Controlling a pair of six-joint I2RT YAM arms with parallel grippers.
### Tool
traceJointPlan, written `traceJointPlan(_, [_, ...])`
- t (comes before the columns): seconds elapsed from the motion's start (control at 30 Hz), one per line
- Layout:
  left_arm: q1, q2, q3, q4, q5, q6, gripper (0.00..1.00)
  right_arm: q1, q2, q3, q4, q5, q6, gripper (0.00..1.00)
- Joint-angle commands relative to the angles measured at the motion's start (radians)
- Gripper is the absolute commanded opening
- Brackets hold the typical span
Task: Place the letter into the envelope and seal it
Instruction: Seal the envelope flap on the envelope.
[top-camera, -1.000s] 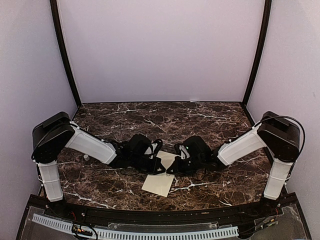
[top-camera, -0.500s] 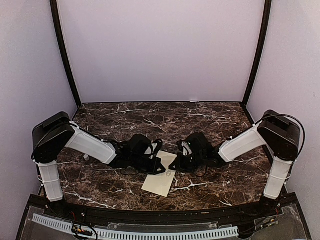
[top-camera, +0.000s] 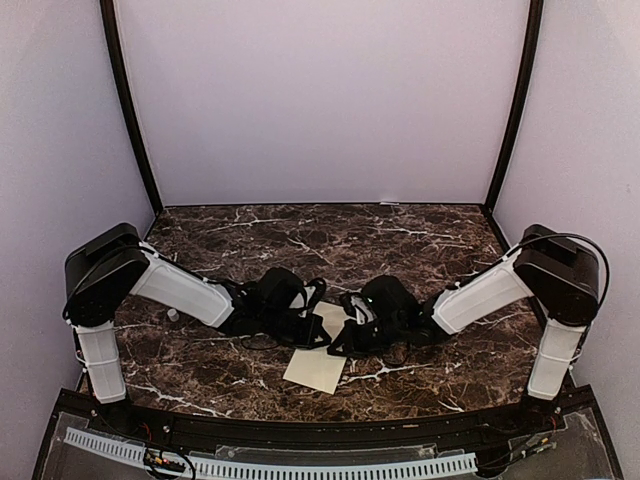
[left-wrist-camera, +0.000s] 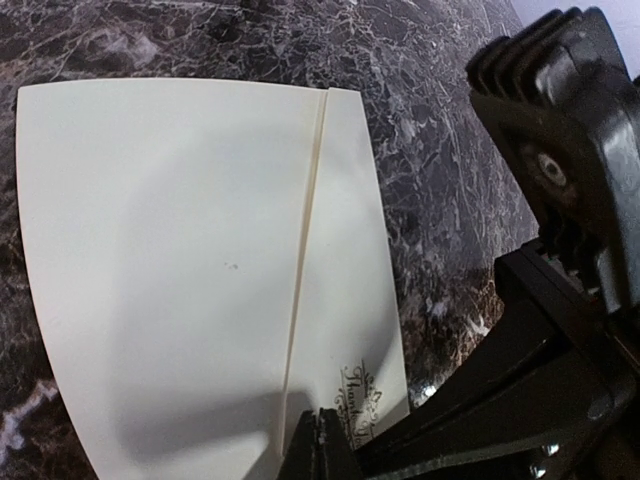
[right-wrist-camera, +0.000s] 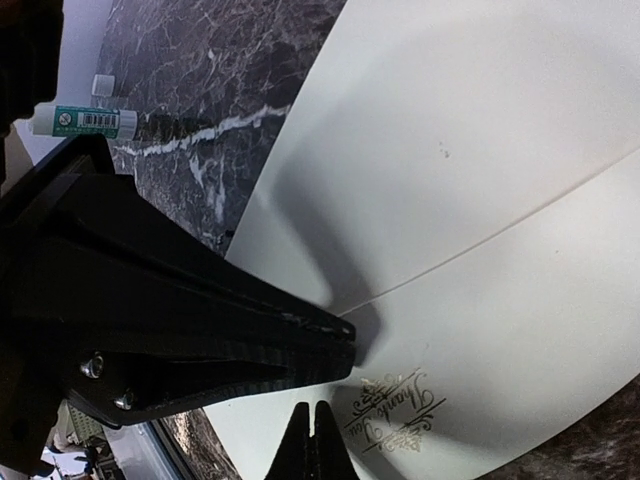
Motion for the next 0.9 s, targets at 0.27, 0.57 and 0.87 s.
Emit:
traceJointPlan(0.27, [-0.002, 0.008, -0.020, -0.158, -0.033, 0.008, 0.00, 0.048, 0.040, -0.003, 0.025, 0.015, 0.040, 0.00])
traceJointPlan(0.57, [-0.003, 0.004, -0.032, -0.151, -0.035, 0.009, 0.00, 0.048, 0.024, -0.015, -0.022, 0.086, 0.049, 0.00])
traceJointPlan(0.87, [-0.004, -0.058, -0.005, -0.141, -0.017, 0.023, 0.00, 0.048, -0.045, -0.006, -0.009, 0.050, -0.003, 0.00])
